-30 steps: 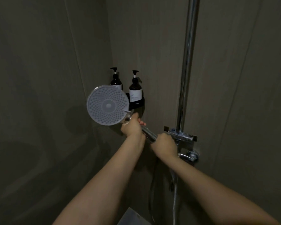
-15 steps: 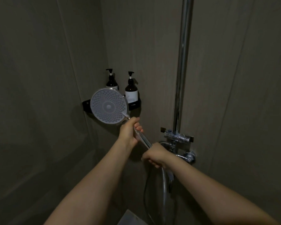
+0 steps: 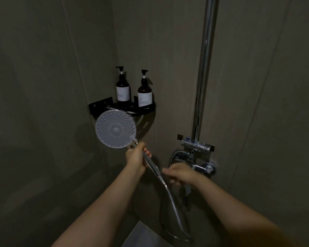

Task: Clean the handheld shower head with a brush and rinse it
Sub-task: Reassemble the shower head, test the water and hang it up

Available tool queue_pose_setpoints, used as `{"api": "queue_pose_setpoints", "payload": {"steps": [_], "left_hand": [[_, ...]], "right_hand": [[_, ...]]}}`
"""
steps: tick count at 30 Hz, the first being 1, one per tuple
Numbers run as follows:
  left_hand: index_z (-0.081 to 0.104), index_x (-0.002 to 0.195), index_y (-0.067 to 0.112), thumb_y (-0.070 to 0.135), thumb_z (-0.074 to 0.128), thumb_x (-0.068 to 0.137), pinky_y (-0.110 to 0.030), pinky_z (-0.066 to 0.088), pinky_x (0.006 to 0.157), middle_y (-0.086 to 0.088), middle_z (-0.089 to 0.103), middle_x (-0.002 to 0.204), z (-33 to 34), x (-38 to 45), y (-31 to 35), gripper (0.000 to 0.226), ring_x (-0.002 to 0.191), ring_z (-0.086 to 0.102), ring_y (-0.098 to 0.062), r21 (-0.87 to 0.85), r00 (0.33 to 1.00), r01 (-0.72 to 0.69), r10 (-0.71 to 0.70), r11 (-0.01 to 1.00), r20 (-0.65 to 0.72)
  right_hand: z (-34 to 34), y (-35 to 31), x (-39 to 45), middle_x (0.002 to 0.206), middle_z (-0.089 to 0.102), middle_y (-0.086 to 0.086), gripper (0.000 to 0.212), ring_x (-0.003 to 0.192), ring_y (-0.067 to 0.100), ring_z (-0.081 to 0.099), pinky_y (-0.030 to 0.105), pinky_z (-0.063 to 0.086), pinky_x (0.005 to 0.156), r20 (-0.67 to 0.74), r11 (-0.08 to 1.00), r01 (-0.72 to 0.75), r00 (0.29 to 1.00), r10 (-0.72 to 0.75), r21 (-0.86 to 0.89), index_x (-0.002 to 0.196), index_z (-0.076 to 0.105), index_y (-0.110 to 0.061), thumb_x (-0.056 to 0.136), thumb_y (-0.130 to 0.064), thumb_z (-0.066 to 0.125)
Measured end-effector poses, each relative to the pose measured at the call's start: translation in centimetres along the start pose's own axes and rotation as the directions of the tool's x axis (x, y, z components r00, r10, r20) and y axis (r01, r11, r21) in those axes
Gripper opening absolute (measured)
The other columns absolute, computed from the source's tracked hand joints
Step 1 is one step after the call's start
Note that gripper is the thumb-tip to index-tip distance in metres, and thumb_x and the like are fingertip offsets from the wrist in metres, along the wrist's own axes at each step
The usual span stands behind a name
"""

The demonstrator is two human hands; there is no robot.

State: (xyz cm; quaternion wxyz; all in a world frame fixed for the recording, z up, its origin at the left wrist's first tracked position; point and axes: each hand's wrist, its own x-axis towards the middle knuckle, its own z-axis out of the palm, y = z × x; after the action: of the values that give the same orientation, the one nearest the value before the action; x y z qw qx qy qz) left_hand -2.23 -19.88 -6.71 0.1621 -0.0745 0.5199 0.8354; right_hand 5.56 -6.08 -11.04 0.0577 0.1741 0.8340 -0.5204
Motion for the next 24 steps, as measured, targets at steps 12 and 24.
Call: {"api": "queue_pose_setpoints", "payload": {"steps": [12,24], "left_hand": [[0.051,0.064,0.011,0.010,0.068,0.083,-0.018,0.045,0.039,-0.003,0.047,0.049,-1.6,1.5,-4.8,0.026,0.032,0.046,-0.005,0.321,0.994,-0.107,0.095,0.941,0.053],[0.053,0.081,0.011,0.013,0.067,0.084,-0.022,0.046,0.048,-0.002,0.047,0.057,-1.9,2.4,-5.4,0.014,0.045,0.047,-0.009,0.211,0.996,0.032,-0.049,0.977,0.078]], "right_hand": [[-2.8,5.0,6.6,0.077,0.059,0.018,0.032,0.054,0.026,0.056,0.027,0.048,0.041,-0.386,0.836,-0.243,0.800,0.460,0.493,0.103,0.057,0.000,0.094,-0.032,0.054],[-3.4,4.9,7.4,0.085,0.051,0.017,0.019,0.109,0.031,0.054,0.033,0.053,0.083,-0.021,0.033,0.010,0.934,0.358,0.999,0.080,0.049,-0.001,0.097,-0.004,0.042]]}}
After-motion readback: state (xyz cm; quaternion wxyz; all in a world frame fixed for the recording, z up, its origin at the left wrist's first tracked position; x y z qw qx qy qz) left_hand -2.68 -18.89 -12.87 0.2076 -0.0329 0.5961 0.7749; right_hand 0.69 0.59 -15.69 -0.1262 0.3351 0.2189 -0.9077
